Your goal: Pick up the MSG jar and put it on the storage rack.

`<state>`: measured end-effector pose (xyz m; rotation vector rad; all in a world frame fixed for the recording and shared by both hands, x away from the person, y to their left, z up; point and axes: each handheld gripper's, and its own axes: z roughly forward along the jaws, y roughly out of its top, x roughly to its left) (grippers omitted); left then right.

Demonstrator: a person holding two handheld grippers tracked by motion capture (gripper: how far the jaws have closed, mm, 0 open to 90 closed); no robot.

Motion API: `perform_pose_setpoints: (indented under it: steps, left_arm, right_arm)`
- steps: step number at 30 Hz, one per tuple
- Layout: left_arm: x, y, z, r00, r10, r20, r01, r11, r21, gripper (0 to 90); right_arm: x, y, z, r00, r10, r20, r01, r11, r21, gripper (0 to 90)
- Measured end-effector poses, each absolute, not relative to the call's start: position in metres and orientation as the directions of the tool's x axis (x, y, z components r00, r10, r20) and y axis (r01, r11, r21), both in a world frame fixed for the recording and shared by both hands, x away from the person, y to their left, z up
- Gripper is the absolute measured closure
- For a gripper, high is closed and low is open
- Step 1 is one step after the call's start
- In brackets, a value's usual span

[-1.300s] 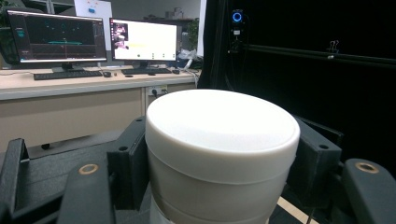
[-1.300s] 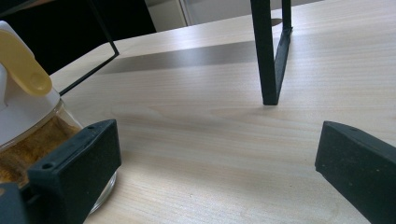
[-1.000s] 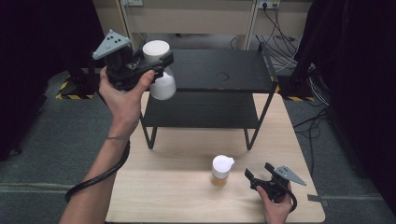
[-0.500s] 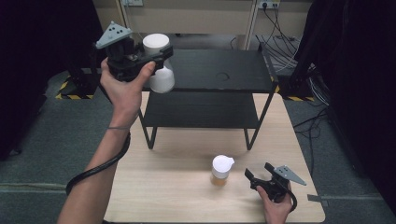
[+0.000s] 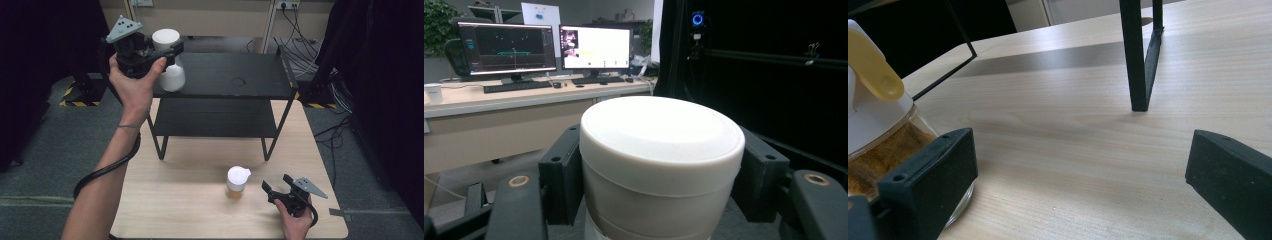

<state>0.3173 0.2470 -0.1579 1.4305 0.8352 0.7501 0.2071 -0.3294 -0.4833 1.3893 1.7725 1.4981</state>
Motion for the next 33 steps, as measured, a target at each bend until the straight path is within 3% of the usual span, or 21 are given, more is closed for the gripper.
perform_pose_setpoints:
  steps: [23,33]
  left_arm:
    - [0.337,0.250,-0.162,0.487,0.873,-0.030,0.062,0.000,0.998,33.0]
    - [0.339,0.259,-0.174,0.498,0.863,-0.085,0.066,0.061,0.996,32.6]
  right_arm:
    - [0.207,-0.329,-0.483,-0.411,0.874,0.258,0.406,-0.078,0.911,0.5]
    - [0.207,-0.329,-0.483,-0.413,0.875,0.252,0.404,-0.072,0.912,0.5]
